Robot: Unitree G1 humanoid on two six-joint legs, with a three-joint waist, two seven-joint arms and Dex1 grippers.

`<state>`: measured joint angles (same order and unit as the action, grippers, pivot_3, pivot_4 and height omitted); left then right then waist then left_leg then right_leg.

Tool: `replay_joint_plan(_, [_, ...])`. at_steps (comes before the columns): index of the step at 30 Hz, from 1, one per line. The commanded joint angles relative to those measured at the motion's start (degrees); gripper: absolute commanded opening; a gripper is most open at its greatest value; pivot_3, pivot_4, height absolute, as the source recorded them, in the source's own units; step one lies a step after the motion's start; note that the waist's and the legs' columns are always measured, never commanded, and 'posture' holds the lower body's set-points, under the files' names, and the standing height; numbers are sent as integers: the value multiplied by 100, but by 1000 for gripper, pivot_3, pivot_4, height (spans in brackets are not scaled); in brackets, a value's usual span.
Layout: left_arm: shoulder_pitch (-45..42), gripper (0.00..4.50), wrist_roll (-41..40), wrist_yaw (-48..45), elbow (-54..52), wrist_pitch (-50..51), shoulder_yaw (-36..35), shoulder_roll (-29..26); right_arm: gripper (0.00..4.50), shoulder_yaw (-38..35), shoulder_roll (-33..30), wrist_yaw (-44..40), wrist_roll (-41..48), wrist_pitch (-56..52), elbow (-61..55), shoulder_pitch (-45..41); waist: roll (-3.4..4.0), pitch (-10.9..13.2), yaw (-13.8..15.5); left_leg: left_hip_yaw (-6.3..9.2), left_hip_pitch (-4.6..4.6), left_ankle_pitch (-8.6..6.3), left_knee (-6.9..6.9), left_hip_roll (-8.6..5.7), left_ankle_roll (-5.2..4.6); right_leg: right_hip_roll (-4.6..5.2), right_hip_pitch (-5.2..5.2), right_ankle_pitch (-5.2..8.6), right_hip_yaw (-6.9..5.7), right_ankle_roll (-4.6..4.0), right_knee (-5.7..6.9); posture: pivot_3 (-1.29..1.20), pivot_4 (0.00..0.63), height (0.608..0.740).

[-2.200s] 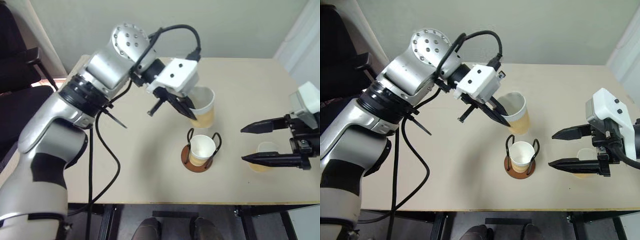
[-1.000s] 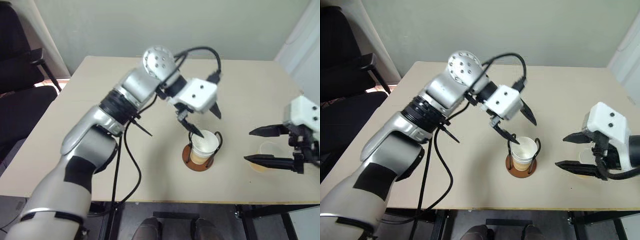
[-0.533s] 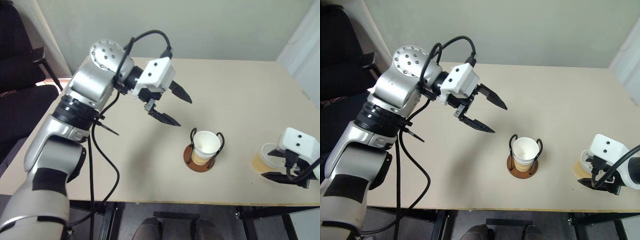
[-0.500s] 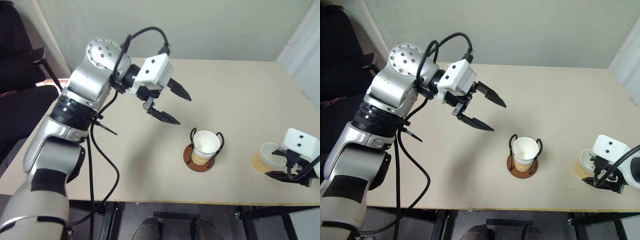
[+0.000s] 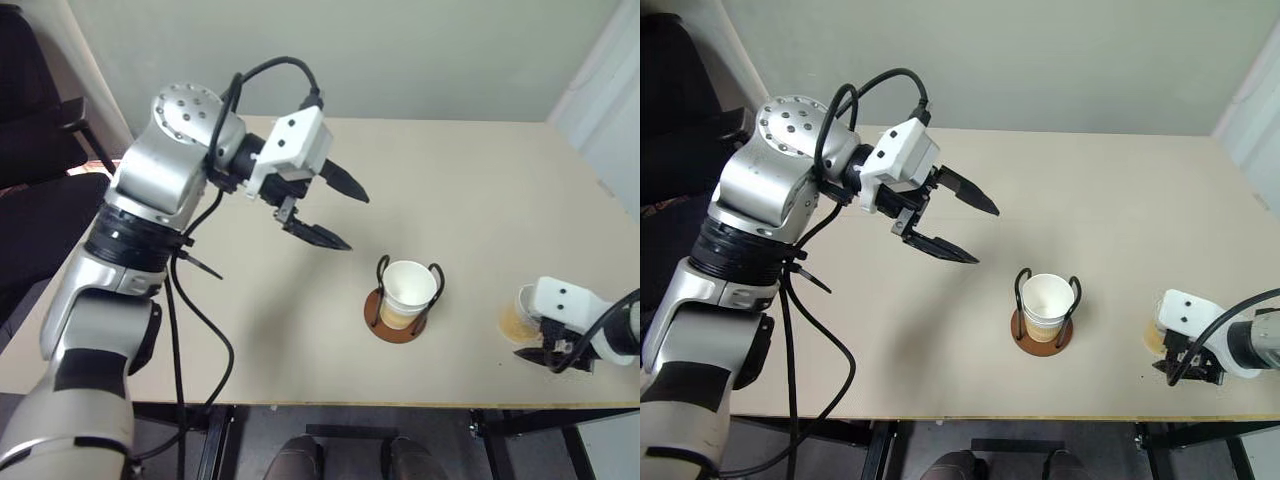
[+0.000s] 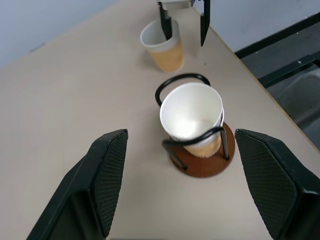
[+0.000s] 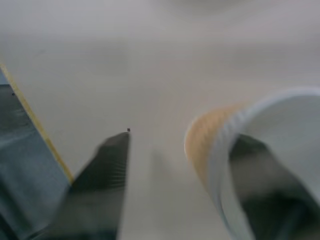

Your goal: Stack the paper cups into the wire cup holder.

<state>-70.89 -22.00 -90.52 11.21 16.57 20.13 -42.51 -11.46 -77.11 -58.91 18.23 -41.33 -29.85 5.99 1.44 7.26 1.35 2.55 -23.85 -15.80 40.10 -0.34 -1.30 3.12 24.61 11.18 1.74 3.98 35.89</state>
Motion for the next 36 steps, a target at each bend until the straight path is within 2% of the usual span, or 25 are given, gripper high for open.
replay_joint_plan(1, [-131,3689,-9,-198,101,-74,-111,-160,1650,140,-28,-43,-165,202,63,-220,0,0,3,0,0,0,-1,0,0,0,0,0,0,0,0,0,150,740])
replay_joint_plan(5, [-149,3689,30,-198,229,-172,-78,-215,274,163,-35,-169,-200,333,146,-347,-1,0,6,2,-1,0,1,-1,0,1,-2,0,0,0,-1,0,150,740])
replay_joint_plan(6, [-148,3689,43,-198,255,-201,-73,-229,56,120,-50,-223,-188,355,167,-379,-1,0,4,2,-1,0,1,-1,-1,1,-2,0,0,0,-2,0,150,740])
replay_joint_plan(11, [-151,3689,63,-198,354,-287,-107,-276,56,-299,-364,-744,-148,496,341,-543,0,0,2,0,-1,-1,-4,-1,-1,1,-1,0,0,-1,-4,0,150,740])
replay_joint_plan(15, [-105,3689,51,-198,369,-309,-108,-345,56,-605,-749,-1296,361,316,459,-1362,3,1,-13,0,-3,-1,-3,-1,-1,1,2,2,1,-4,-3,0,150,740])
replay_joint_plan(17, [-80,3689,31,-198,368,-314,-90,-390,56,-437,-1054,-1512,949,204,511,-2435,4,2,-27,0,-5,0,-6,0,1,-1,7,4,3,-8,-1,0,150,740])
replay_joint_plan(19, [-70,3689,40,-198,393,-330,-76,-393,56,77,-1148,-1726,1415,78,504,-3760,9,0,-47,-2,-15,3,-12,-2,5,-2,21,6,4,-11,0,0,150,740])
replay_joint_plan(22, [-75,3689,45,-198,413,-326,-73,-370,56,1098,-748,-2118,1436,-260,480,-5505,-7,-2,-58,11,-18,3,-19,1,7,-10,24,17,-6,-25,-2,0,150,740])
replay_joint_plan(25, [-79,3689,-232,-198,268,-146,-87,-436,56,1977,-148,-2447,1159,-480,495,-6705,-23,-3,-85,26,-19,-3,-11,9,11,-19,23,25,-10,-35,-3,0,150,740])
replay_joint_plan(29, [-87,3689,-338,-198,222,-124,-83,-541,56,2602,403,-2620,849,-592,533,-7242,-21,-1,-80,22,-25,-2,-14,5,12,-13,41,28,-14,-37,6,0,150,740])
replay_joint_plan(36, [-93,3689,-224,-198,267,-13,-202,-565,56,2865,860,-2664,557,-429,467,-6999,-19,0,-75,26,-29,-2,-18,6,12,-7,43,31,-17,-43,3,0,150,740])
